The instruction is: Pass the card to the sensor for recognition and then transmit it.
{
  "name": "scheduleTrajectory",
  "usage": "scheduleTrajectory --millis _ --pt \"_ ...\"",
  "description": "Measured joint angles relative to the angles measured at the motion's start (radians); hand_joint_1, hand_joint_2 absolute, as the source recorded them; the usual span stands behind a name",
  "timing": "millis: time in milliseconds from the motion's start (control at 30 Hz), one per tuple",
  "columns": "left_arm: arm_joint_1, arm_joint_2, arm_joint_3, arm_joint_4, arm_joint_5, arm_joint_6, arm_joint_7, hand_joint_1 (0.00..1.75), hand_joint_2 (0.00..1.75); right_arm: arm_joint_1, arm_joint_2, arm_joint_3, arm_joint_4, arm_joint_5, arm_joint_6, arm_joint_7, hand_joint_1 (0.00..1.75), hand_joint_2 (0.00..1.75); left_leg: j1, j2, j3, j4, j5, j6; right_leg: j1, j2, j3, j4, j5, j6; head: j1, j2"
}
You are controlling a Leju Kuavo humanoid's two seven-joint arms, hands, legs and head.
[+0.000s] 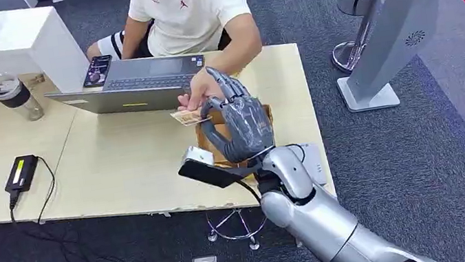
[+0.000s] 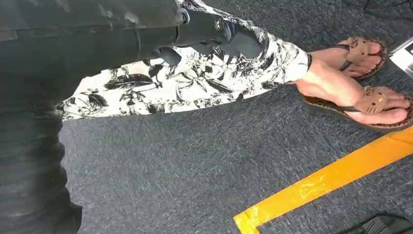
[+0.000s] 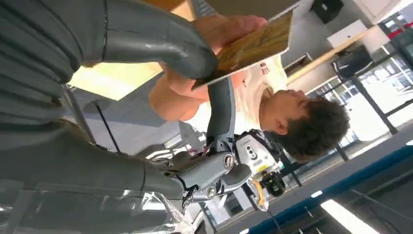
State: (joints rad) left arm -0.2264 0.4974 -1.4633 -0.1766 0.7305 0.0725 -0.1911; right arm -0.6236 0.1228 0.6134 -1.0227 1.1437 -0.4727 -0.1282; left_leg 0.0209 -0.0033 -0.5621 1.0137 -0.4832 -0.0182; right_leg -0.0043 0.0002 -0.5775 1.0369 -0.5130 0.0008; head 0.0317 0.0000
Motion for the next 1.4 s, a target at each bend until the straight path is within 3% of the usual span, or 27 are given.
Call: scheduleTrajectory --millis 233,400,567,700,767,867,1000,1133,1267,1400 --pt "0.000 0.000 0.000 0.000 0.005 0.000 0.000 0.00 1.75 0.009 -0.013 0.003 0.022 -0.018 -0.040 0.011 0.00 1.75 0.000 0.000 0.000 0.000 0.000 0.000 0.000 0.000 0.000 0.000 0.000 0.000 0.000 0.000" --pt "0.000 -0.001 0.000 0.000 0.032 0.001 0.030 0.00 1.75 0.030 -0.042 -0.033 0.009 -0.140 -0.057 0.021 0.00 1.75 0.000 0.000 0.001 0.000 0.000 0.000 0.000 0.001 0.000 -0.001 0.000 0.000 0.000 0.000" --pt "0.007 -0.003 0.000 -0.002 0.057 0.004 0.071 0.00 1.75 0.040 -0.140 -0.145 -0.047 -0.302 -0.074 -0.021 0.00 1.75 -0.002 0.001 0.002 0.001 0.000 0.000 -0.002 0.001 0.000 -0.001 0.001 0.001 0.000 0.000" --pt "0.010 -0.008 0.001 -0.002 0.076 0.001 0.105 0.00 1.75 0.093 -0.227 -0.265 -0.089 -0.375 -0.174 -0.022 0.00 1.75 -0.002 0.000 0.002 0.001 0.000 0.001 -0.002 0.000 0.001 -0.003 0.001 0.001 0.000 0.000" --pt "0.016 -0.010 0.002 -0.002 0.084 0.000 0.124 0.00 1.75 0.129 -0.281 -0.352 -0.105 -0.471 -0.214 -0.075 0.00 1.75 -0.002 -0.001 0.001 0.001 -0.001 0.002 -0.002 -0.001 0.001 -0.003 0.001 0.001 0.000 0.000" --pt "0.021 -0.011 0.003 -0.002 0.094 -0.001 0.143 0.00 1.75 0.164 -0.352 -0.497 -0.099 -0.666 -0.224 -0.205 0.00 1.75 -0.002 0.000 0.001 0.001 -0.002 0.003 -0.002 0.000 0.001 -0.004 0.001 0.001 0.000 0.000" --pt "0.020 -0.013 0.003 -0.002 0.103 -0.001 0.155 0.00 1.75 0.207 -0.403 -0.613 -0.042 -0.924 -0.217 -0.316 0.00 1.75 -0.001 0.001 0.001 0.001 -0.002 0.003 -0.002 0.000 0.000 -0.004 0.001 0.001 0.000 0.000" --pt "0.020 -0.016 0.003 -0.002 0.109 -0.002 0.164 0.00 1.75 0.237 -0.422 -0.692 0.042 -1.174 -0.181 -0.348 0.00 1.75 -0.001 0.000 0.000 0.001 -0.002 0.003 -0.001 0.000 0.000 -0.004 0.001 0.001 0.000 0.000" --pt "0.018 -0.018 0.004 -0.002 0.117 -0.002 0.172 0.00 1.75 0.260 -0.417 -0.737 0.173 -1.450 -0.150 -0.310 0.00 1.75 0.000 0.001 0.000 0.000 -0.002 0.003 -0.001 0.000 0.000 -0.004 0.001 0.001 0.000 0.000" --pt "0.016 -0.023 0.005 -0.003 0.123 0.001 0.175 0.00 1.75 0.281 -0.403 -0.754 0.291 -1.558 -0.138 -0.292 0.00 1.75 0.000 0.001 0.000 0.000 -0.002 0.003 0.000 0.000 0.000 -0.004 0.000 0.001 0.000 0.000"
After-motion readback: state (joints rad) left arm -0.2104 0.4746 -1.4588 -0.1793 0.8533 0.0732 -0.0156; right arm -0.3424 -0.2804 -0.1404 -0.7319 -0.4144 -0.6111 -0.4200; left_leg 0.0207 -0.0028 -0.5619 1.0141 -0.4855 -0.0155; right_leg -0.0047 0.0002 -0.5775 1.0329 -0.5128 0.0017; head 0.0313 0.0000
